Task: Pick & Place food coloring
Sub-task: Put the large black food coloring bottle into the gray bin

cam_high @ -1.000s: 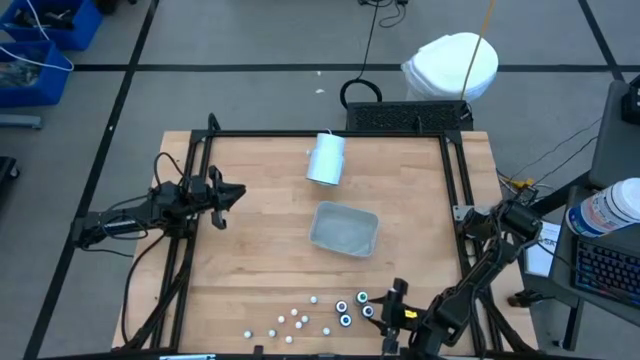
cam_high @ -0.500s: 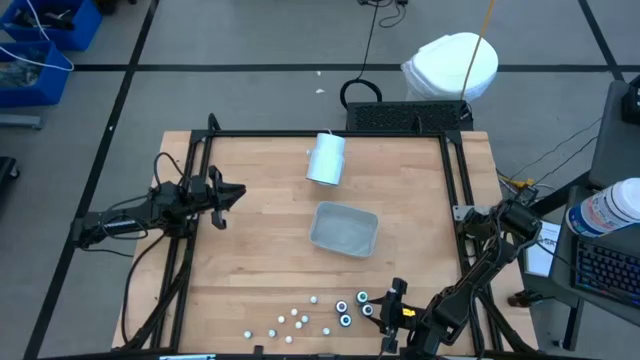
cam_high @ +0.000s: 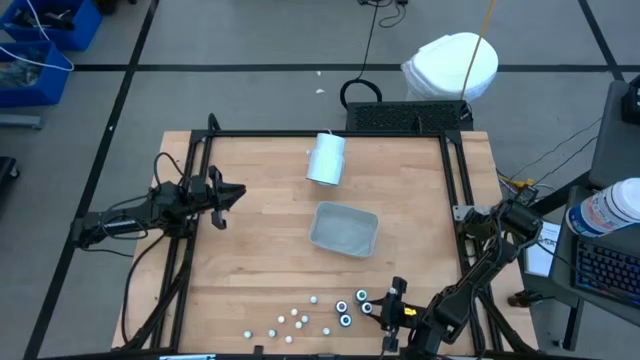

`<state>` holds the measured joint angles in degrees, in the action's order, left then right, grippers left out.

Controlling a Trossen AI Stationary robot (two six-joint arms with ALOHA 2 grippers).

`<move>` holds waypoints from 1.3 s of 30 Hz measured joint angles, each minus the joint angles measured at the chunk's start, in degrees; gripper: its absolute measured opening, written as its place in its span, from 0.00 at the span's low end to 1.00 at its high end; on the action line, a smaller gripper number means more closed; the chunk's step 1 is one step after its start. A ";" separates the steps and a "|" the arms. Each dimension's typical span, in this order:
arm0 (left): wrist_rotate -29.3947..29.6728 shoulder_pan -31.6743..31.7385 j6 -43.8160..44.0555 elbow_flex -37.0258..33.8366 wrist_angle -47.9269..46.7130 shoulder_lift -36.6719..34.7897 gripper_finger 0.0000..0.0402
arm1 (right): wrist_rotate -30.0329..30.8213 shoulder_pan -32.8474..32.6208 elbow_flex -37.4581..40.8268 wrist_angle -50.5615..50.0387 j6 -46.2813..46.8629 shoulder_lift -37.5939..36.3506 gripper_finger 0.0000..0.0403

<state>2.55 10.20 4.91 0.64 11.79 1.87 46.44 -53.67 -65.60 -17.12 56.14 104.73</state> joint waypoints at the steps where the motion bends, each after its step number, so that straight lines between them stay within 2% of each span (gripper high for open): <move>1: 0.00 0.00 0.02 0.00 0.02 0.00 0.15 | -0.05 -0.11 0.01 0.19 -0.19 -0.07 0.26; 15: 0.09 0.00 0.02 0.00 0.04 0.00 0.15 | -0.24 -1.82 -0.02 4.94 -10.16 -6.31 0.24; 18: 0.11 0.00 0.02 0.00 0.04 0.00 0.15 | 0.18 -1.59 -0.12 9.24 -18.50 -9.45 0.24; 24: 0.24 0.00 0.02 0.00 0.37 -0.02 0.15 | 6.51 1.17 -0.33 18.60 -39.41 -19.14 0.24; 27: 0.26 0.00 0.02 0.00 0.31 -0.02 0.15 | 7.63 5.51 -0.35 18.99 -48.29 -23.43 0.24; 30: 0.25 0.00 0.04 0.00 0.19 -0.02 0.15 | 7.25 12.77 -0.35 18.73 -52.97 -25.75 0.24; 32: 0.24 0.00 0.13 0.00 -0.20 -0.02 0.15 | 3.38 18.41 -0.35 18.57 -55.27 -26.23 0.24; 36: 0.22 0.00 0.33 0.00 -1.26 -0.02 0.15 | -10.26 29.47 0.10 18.62 -55.54 -25.75 0.24; 39: 0.17 -0.02 0.67 0.00 -1.49 -0.02 0.15 | -14.01 35.64 2.01 18.77 -54.05 -24.63 0.24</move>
<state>2.72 10.17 5.58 0.64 10.31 1.85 32.43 -18.03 -63.60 1.65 2.09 80.10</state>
